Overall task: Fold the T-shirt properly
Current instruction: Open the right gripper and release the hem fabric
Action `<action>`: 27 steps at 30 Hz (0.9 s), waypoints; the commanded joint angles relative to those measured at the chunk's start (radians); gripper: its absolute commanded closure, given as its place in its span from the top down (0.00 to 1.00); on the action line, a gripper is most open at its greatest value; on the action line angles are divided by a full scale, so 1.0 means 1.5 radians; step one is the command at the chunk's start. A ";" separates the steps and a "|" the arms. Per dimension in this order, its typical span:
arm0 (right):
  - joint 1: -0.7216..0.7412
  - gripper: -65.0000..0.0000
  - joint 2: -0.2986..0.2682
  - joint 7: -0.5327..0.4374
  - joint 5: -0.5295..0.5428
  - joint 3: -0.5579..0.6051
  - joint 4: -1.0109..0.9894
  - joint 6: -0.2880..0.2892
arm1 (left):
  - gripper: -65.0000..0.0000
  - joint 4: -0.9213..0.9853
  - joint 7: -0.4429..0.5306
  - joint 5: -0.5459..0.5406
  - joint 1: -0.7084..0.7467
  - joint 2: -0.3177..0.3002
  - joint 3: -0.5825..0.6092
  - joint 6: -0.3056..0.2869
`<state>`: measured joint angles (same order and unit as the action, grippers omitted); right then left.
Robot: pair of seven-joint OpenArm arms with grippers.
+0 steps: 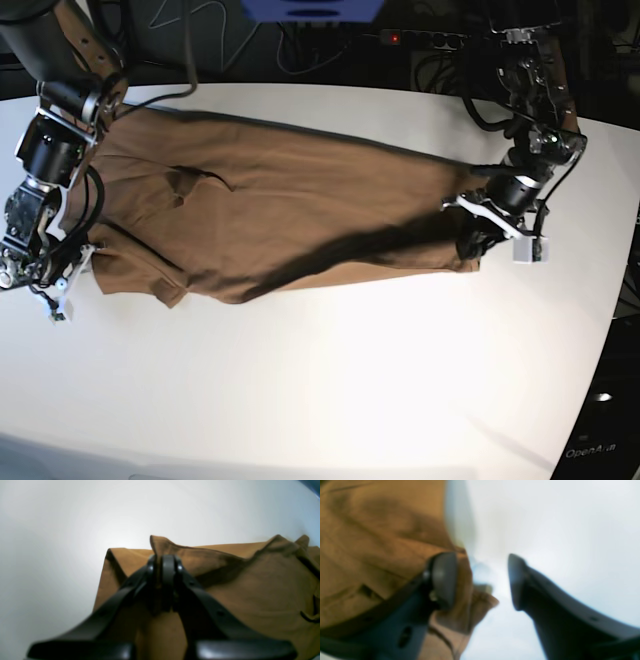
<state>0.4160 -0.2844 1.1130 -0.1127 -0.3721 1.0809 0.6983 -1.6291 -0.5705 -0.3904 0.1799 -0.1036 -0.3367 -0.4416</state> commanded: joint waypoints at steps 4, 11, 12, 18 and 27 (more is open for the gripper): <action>0.044 0.62 -0.008 0.032 0.003 0.002 -0.011 0.000 | 0.05 0.010 0.019 -0.009 -0.009 -0.003 0.001 -0.005; 0.038 0.62 -0.011 0.031 0.002 -0.001 -0.011 0.000 | 0.05 0.072 0.016 -0.009 -0.054 -0.006 0.002 -0.011; 0.035 0.62 -0.011 0.031 0.002 -0.001 -0.010 0.000 | 0.05 0.080 0.016 -0.009 -0.057 -0.006 0.003 -0.012; 0.032 0.62 -0.007 0.040 0.001 0.002 -0.014 0.000 | 0.05 0.133 0.020 -0.009 -0.089 -0.008 0.014 -0.013; 0.033 0.62 0.038 0.059 0.002 0.002 -0.010 0.000 | 0.05 0.152 0.021 -0.010 -0.094 -0.018 0.045 -0.013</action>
<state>0.4397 -0.2207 1.2114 -0.1204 -0.3714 1.0500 0.6956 -1.3849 -0.5640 -0.3866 0.0502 -0.1284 -0.2695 -0.4484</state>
